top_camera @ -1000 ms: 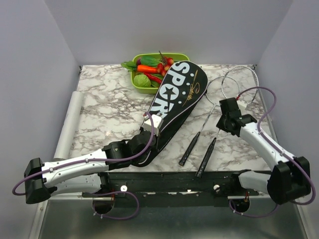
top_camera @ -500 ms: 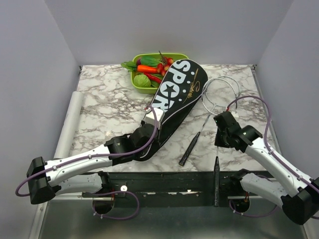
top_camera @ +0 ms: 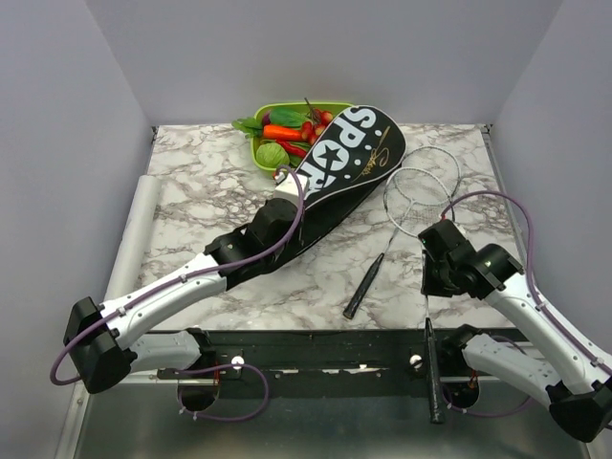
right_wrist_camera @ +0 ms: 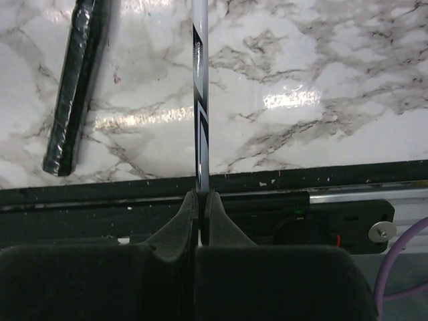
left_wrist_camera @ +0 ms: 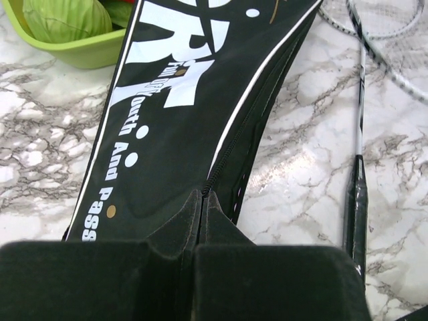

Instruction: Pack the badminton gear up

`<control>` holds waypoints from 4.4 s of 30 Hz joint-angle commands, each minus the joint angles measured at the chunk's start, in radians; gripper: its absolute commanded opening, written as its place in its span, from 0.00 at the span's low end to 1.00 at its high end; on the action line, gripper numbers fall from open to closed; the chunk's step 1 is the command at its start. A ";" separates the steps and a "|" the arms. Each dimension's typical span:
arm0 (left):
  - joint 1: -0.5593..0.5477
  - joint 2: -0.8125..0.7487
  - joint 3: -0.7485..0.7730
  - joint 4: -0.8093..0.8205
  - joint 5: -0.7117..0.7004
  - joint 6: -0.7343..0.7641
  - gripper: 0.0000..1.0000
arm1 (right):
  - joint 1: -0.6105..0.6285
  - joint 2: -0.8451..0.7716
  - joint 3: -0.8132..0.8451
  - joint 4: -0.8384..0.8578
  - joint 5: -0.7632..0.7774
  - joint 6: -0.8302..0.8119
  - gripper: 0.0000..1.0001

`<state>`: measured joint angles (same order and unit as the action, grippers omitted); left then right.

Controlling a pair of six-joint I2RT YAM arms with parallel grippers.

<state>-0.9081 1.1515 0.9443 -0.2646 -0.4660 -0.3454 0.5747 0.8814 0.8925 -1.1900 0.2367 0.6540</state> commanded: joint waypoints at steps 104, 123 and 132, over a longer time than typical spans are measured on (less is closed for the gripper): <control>-0.196 0.065 -0.406 0.536 0.342 -0.311 0.00 | 0.123 -0.033 -0.586 0.878 -0.631 0.075 0.50; -0.187 0.053 -0.430 0.542 0.366 -0.323 0.00 | 0.123 -0.004 -0.578 1.004 -0.625 0.174 0.09; -0.189 0.044 -0.437 0.567 0.412 -0.351 0.00 | 0.132 0.094 -0.509 1.181 -0.614 0.278 0.01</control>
<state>-1.0920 1.2160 0.5205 0.2581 -0.1158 -0.6708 0.6987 0.9295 0.3454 -0.1761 -0.4019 0.8803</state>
